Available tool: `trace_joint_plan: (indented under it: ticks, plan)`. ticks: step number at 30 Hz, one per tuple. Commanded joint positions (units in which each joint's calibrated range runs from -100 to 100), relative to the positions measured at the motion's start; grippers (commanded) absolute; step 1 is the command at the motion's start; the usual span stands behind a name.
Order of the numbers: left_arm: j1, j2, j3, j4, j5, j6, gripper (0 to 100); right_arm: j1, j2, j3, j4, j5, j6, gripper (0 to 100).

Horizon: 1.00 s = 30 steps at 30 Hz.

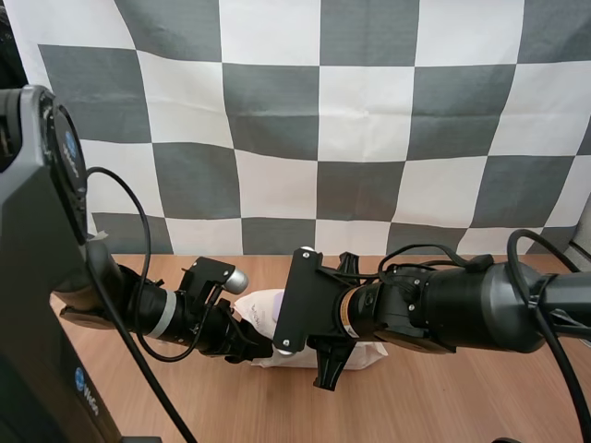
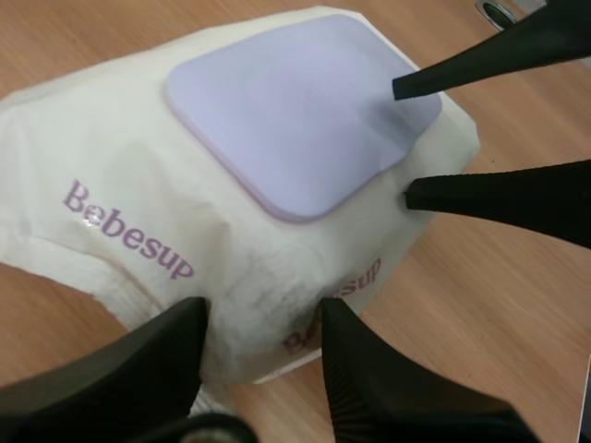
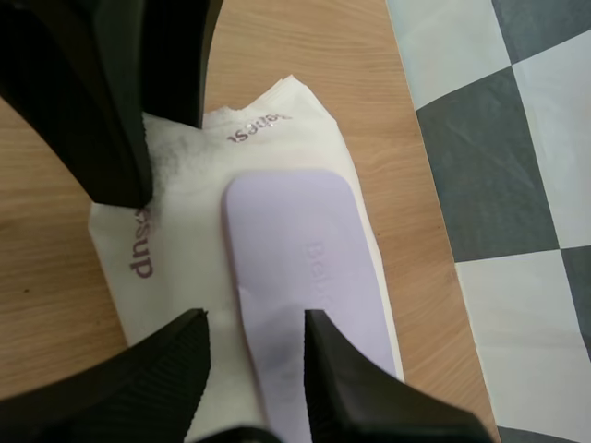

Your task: Open the wet wipes lid

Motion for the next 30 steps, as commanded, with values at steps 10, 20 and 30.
trace_joint_plan:
  ticks: [10, 20, 30]
  plan:
    - [-0.01, 0.86, 0.03, -0.06, 0.02, 0.06, 0, 0.04, -0.06, -0.04, 0.05, -0.34, 0.02, 13]
    - [-0.01, 0.86, 0.03, -0.3, 0.34, 0.06, 0, 0.04, -0.06, -0.04, -0.05, -1.26, 0.02, 0]
    - [-0.01, 0.86, 0.03, -0.08, 0.0, 0.06, 0, 0.04, -0.06, -0.04, -3.08, -1.82, 0.02, 39]
